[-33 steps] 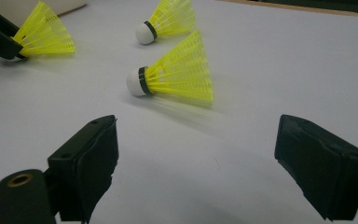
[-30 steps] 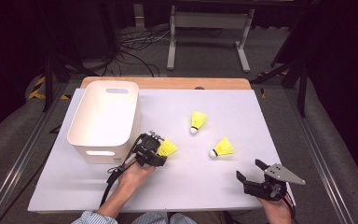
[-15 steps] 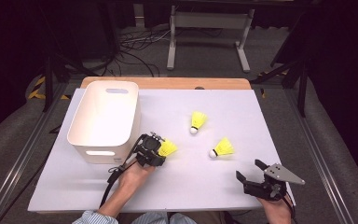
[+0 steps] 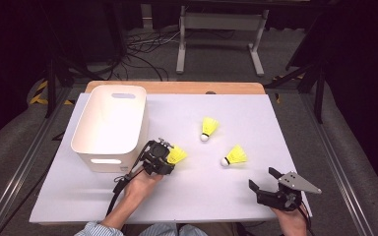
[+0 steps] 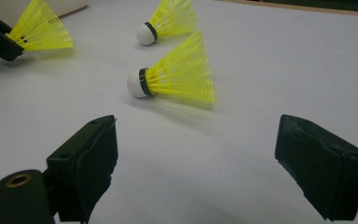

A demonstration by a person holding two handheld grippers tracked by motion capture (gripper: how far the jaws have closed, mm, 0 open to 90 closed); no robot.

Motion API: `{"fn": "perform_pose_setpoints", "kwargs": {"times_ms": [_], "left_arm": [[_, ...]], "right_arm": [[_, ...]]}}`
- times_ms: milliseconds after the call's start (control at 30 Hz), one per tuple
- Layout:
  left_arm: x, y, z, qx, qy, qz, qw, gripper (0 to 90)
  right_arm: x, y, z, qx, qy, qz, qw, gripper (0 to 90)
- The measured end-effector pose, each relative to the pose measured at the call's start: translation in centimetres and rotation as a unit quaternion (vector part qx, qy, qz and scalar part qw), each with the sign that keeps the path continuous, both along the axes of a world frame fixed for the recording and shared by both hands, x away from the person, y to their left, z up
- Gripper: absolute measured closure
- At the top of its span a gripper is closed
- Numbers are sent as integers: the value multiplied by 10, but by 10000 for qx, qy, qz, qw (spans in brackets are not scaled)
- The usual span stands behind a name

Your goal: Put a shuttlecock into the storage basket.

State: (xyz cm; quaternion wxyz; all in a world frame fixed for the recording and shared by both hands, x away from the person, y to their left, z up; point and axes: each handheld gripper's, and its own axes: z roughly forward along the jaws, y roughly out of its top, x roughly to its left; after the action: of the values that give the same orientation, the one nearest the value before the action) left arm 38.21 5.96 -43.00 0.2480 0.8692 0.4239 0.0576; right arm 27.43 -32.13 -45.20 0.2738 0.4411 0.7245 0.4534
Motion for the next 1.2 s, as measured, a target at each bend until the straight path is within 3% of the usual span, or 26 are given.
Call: {"fn": "perform_pose_setpoints", "kwargs": {"times_ms": [633, 1133, 1200], "left_arm": [[-4, -1, 25, -60, -218, -20, 9997, 645], [-9, 6, 41, -237, -339, 61, 9991, 645], [-10, 8, 44, -365, -296, 74, 9989, 644]], "right_arm": [[4, 3, 0, -32, -109, -20, 9999, 123], [3, 2, 0, 42, -118, -40, 9999, 105], [3, 2, 0, 86, -110, -57, 9999, 104]]}}
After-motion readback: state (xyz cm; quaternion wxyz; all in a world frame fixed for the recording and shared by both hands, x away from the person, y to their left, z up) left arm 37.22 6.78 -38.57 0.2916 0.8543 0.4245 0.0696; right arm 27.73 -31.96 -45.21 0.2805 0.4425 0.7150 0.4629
